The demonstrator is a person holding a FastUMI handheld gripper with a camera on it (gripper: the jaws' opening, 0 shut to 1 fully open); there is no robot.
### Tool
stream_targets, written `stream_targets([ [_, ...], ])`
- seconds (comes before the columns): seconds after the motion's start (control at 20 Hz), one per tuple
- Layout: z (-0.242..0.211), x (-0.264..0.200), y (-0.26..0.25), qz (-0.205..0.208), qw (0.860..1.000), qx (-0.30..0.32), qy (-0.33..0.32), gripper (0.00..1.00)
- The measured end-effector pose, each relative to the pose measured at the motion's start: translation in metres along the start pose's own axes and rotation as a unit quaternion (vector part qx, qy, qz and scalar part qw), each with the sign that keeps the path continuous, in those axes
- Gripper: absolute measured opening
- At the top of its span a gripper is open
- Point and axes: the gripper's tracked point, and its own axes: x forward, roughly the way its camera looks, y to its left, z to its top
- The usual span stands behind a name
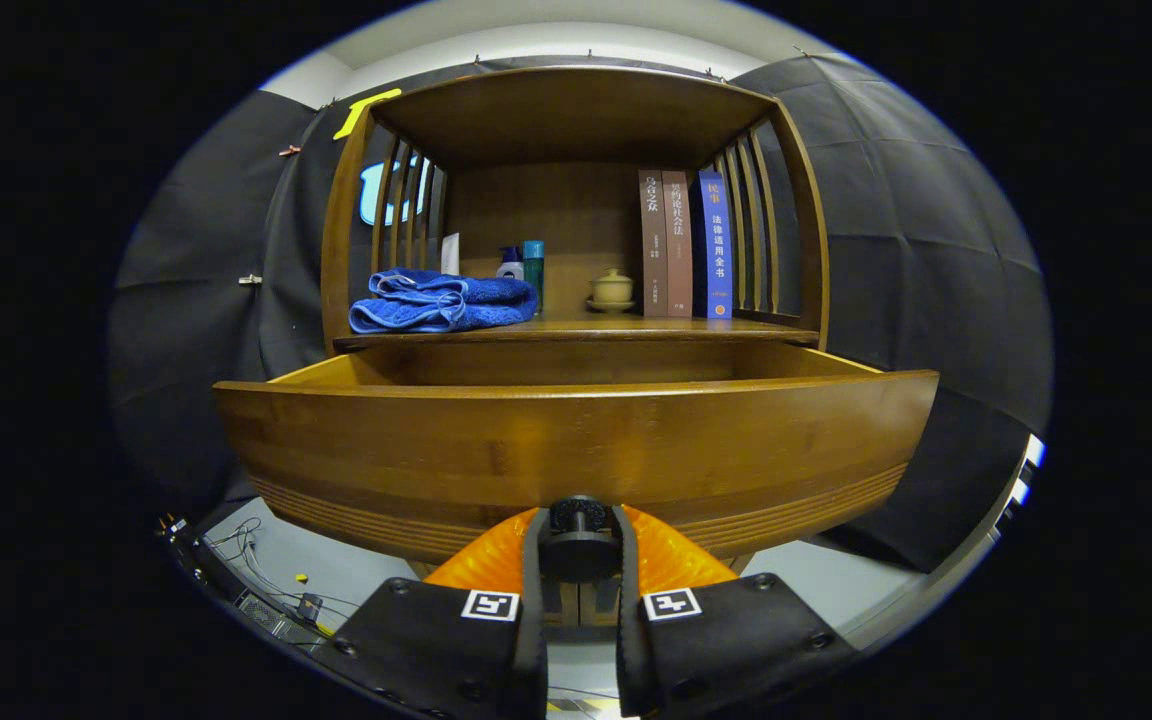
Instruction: Pull open the drawer, take out the items inside it, and place them on the countertop above the cabinet.
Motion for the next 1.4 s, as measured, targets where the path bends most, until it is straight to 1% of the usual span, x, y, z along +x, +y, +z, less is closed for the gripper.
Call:
stream_targets([
  [0.15, -0.007, -0.01, -0.001, 0.003, 1.0, 0.014, 0.002, 0.31],
  [0.55, -0.01, -0.009, -0.001, 0.001, 1.0, 0.005, 0.004, 0.31],
  [0.6, -0.01, -0.009, 0.0, 0.002, 1.0, 0.005, 0.006, 0.37],
  [0.8, -0.008, -0.02, 0.0, 0.016, 1.0, -0.009, 0.024, 0.78],
  [0.9, 0.011, -0.032, 0.0, 0.024, 1.0, -0.009, 0.017, 0.98],
  [0.95, 0.023, -0.037, -0.001, 0.028, 0.999, -0.007, 0.014, 0.99],
  [1.1, 0.063, -0.047, -0.004, 0.042, 0.999, -0.009, 0.017, 0.99],
  [1.3, 0.096, -0.036, 0.002, 0.069, 0.994, 0.027, 0.082, 0.99],
  [1.4, 0.11, -0.016, -0.007, 0.055, 0.992, 0.033, 0.11, 0.99],
])
